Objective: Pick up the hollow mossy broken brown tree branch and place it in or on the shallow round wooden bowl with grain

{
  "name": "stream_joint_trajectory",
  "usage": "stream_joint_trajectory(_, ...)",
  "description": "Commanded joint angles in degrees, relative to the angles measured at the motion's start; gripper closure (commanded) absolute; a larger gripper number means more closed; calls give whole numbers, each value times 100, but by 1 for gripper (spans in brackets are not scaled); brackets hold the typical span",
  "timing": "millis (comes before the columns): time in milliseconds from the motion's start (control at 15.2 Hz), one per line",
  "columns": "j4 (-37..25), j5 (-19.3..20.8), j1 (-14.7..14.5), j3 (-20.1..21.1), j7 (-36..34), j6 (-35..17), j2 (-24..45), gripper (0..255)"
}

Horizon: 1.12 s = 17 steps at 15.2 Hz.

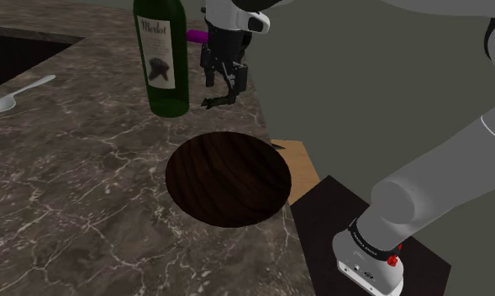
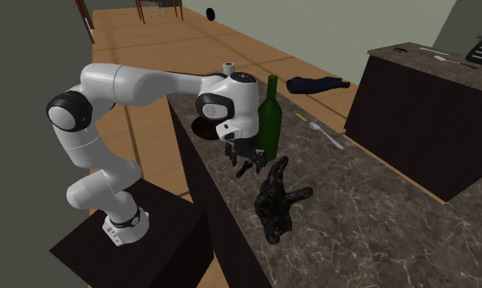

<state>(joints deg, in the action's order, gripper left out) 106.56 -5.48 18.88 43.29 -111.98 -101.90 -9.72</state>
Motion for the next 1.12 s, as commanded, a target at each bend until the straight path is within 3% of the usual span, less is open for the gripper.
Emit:
stream_joint_trajectory(0,0,1,0,0,0,-1,1,0)
stream_joint_trajectory(66,0,0,0,0,0,-1,0,0)
stream_joint_trajectory(132,0,0,0,0,0,-1,0,255)
stream_joint_trajectory(726,0,1,0,0,0,-1,1,255)
stream_joint_trajectory(1056,-425,41,16,-5,-25,386,50,255)
